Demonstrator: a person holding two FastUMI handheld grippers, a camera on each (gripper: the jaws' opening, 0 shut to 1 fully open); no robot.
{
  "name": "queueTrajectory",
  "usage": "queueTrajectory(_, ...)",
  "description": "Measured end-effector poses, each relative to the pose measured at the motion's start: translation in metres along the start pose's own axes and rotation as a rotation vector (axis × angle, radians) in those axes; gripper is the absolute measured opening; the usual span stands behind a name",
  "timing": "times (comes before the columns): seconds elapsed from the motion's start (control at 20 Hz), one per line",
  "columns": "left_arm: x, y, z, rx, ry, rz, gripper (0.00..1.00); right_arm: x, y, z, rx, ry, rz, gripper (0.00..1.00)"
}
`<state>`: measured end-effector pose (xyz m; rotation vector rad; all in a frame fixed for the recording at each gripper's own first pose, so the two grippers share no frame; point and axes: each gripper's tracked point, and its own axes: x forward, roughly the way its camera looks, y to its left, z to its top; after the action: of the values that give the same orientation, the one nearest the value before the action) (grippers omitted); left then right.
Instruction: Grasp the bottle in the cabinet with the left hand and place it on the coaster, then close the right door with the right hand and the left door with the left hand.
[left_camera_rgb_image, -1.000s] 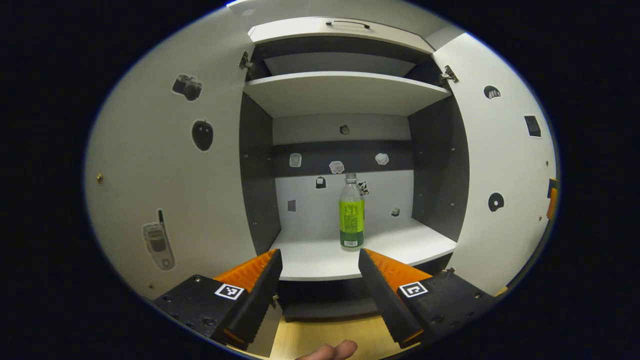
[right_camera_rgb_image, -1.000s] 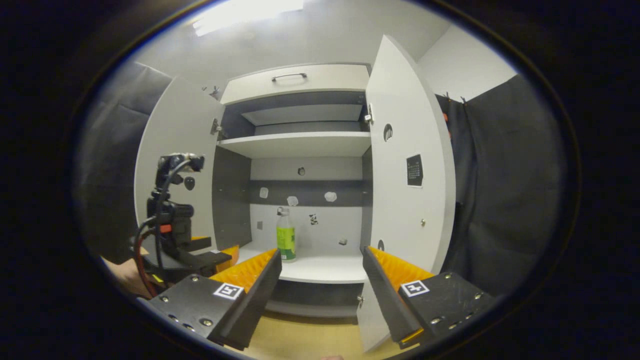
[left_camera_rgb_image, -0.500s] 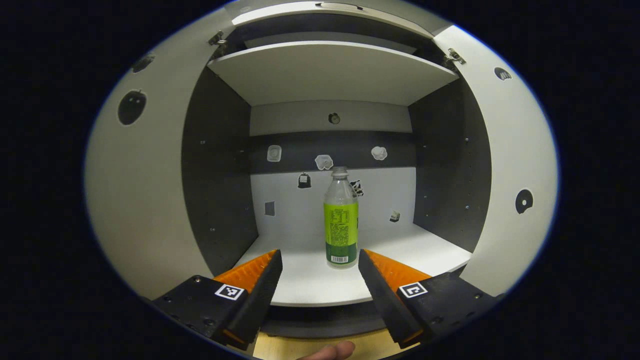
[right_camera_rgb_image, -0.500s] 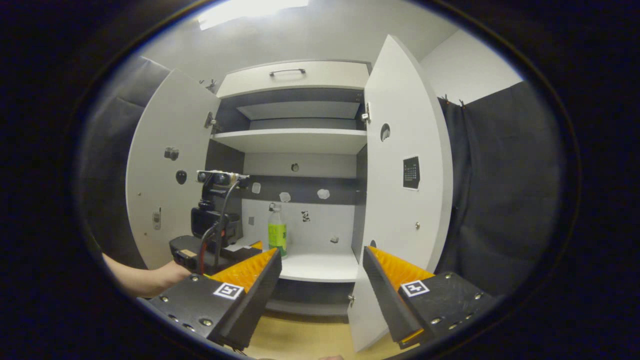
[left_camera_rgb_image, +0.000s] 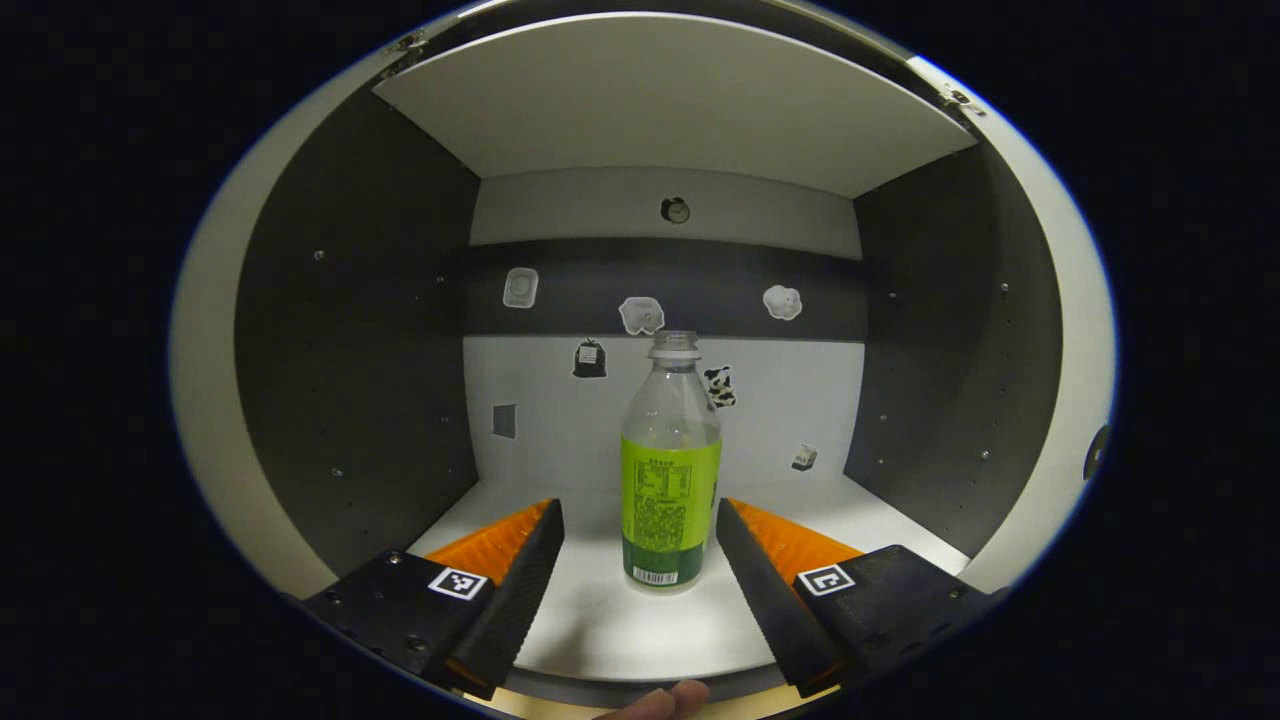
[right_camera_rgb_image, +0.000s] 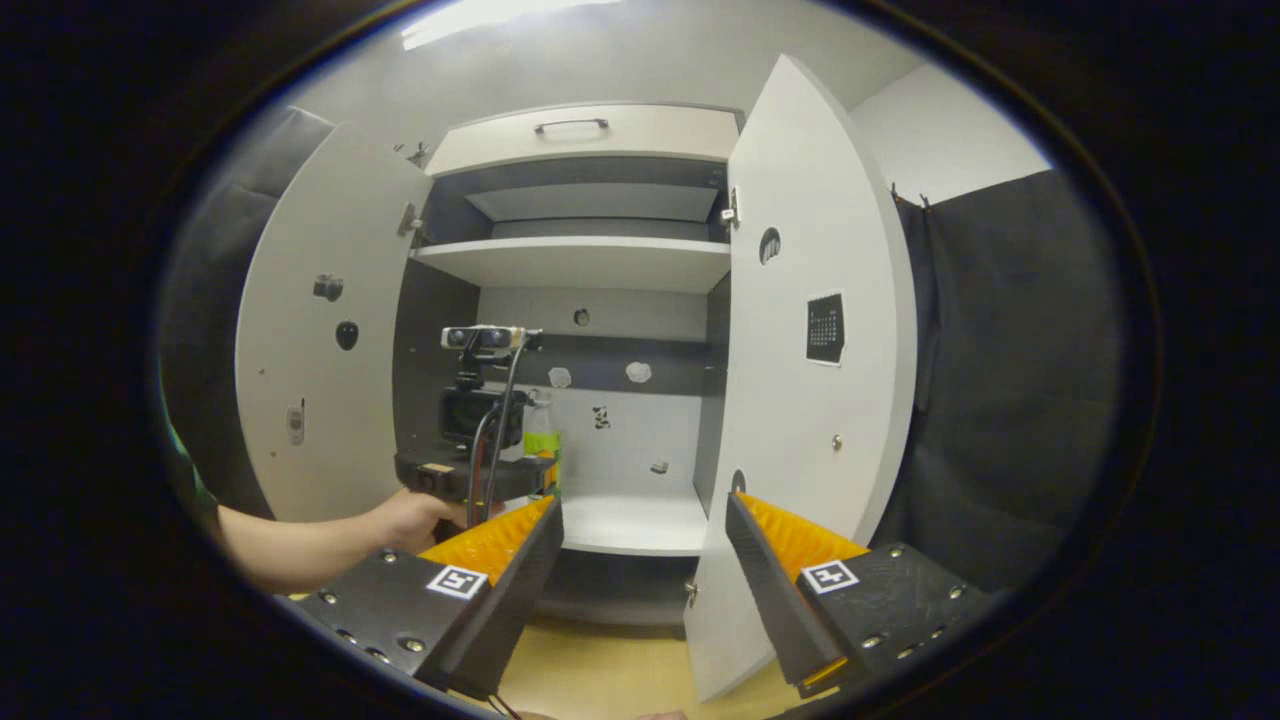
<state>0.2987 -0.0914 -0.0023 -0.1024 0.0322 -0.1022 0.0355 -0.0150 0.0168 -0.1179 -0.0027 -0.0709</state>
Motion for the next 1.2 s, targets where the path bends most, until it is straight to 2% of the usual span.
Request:
queueTrajectory(0.4, 0.048, -0.01, -0.014, 0.013, 0.056, -0.015, 0.99, 0.0, 0.005, 0.0, -0.037, 0.0, 0.007, 0.98)
queueTrajectory(0.45, 0.054, -0.011, -0.017, 0.024, 0.066, -0.015, 0.99, -0.002, 0.005, 0.0, -0.038, 0.0, 0.008, 0.96)
queueTrajectory(0.55, 0.061, -0.014, -0.021, 0.033, 0.082, -0.041, 0.99, -0.004, 0.002, -0.003, -0.034, 0.004, 0.002, 0.98)
queueTrajectory(0.6, 0.057, -0.014, -0.025, 0.032, 0.103, -0.049, 0.94, -0.006, 0.001, -0.004, -0.027, 0.008, -0.001, 0.98)
queueTrajectory(0.65, 0.053, -0.015, -0.024, 0.024, 0.098, -0.059, 0.8, -0.007, -0.001, -0.006, -0.016, 0.011, -0.004, 0.98)
queueTrajectory(0.8, 0.035, -0.015, -0.021, -0.019, 0.101, -0.073, 0.8, -0.012, -0.005, -0.007, 0.016, 0.013, -0.006, 0.96)
queueTrajectory(0.9, 0.019, -0.009, -0.017, 0.005, 0.085, -0.066, 0.8, -0.017, -0.008, -0.009, 0.028, 0.017, -0.006, 0.99)
queueTrajectory(1.0, 0.0, -0.009, -0.011, 0.04, 0.056, -0.086, 0.79, -0.024, -0.009, -0.01, 0.036, 0.015, -0.001, 0.96)
queueTrajectory(1.2, -0.048, -0.007, -0.005, 0.049, -0.004, -0.114, 0.79, -0.041, -0.011, -0.011, 0.049, 0.009, 0.011, 0.99)
